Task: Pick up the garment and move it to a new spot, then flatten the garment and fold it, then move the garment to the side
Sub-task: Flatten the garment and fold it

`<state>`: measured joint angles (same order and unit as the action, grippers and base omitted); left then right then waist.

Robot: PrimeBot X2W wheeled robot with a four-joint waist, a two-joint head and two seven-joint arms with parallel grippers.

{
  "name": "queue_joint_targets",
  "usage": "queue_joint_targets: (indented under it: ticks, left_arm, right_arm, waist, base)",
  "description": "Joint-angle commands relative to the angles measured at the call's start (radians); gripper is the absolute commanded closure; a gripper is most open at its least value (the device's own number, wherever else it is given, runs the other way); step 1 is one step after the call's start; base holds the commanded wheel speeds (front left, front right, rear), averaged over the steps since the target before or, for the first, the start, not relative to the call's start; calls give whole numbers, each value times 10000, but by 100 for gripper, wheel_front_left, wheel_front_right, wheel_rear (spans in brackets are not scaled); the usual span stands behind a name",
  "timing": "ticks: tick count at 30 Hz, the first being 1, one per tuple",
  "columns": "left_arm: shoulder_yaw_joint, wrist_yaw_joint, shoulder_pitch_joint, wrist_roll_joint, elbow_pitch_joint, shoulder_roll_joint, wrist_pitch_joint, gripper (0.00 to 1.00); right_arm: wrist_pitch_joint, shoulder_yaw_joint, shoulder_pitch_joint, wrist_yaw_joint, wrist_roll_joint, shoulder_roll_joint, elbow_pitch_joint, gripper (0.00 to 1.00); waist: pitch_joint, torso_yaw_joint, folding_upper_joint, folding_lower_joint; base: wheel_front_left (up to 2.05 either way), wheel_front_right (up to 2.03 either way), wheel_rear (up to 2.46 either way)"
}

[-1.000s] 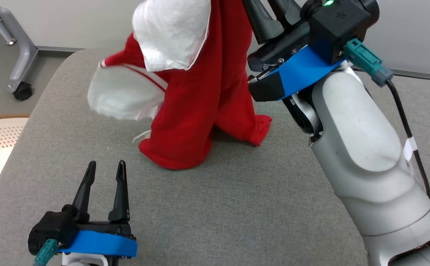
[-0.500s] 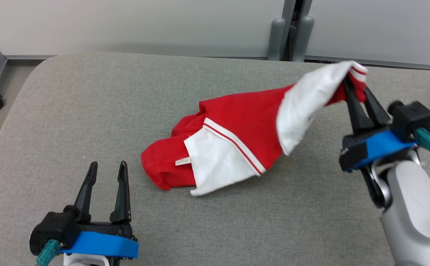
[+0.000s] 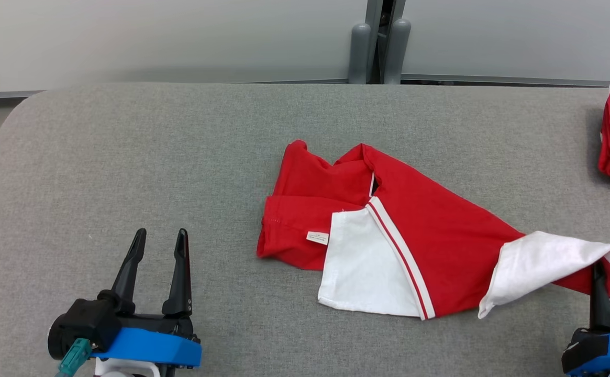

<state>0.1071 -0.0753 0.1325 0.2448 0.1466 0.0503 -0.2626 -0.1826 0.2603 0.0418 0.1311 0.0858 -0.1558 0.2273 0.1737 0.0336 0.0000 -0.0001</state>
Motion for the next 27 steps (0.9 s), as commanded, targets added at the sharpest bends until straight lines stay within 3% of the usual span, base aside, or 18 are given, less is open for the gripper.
queue_joint_targets:
  ticks: [1, 2, 9, 16, 24, 27]
  left_arm:
    - [-9, -37, -15, -56, 22, 26, -31, 0]
    - [-22, -42, -24, -59, 28, 27, -31, 0]
    - [10, -75, 19, -111, 98, 25, -31, 0]
    - [6, -110, -47, -102, 152, 21, -31, 0]
    - [24, -96, -142, -99, 99, 20, -31, 0]
    - [-5, -85, -139, -101, 70, 19, -31, 0]
  right_arm:
    - [29, 120, -187, -7, -133, 103, -215, 37]
    - [44, 186, -239, -7, -167, 168, -321, 0]
    - [-215, 231, -12, -5, -458, 491, -1400, 0]
    - [-660, -553, -76, -5, -853, 787, -2611, 0]
    - [-761, -1727, -565, -5, -1173, 863, -2554, 0]
    - [-692, -2247, -599, -5, -1318, 584, -2437, 0]
  waist:
    - [-13, -60, 0, 1]
    - [-20, -96, 0, 1]
    - [-126, -191, 0, 1]
    - [-299, -118, 0, 1]
    - [-338, -7, 0, 1]
    - [-289, -6, 0, 1]
  base:
    - [0, 0, 0]
    - [0, 0, 0]
    - [0, 0, 0]
    - [0, 0, 0]
    - [0, 0, 0]
    - [0, 0, 0]
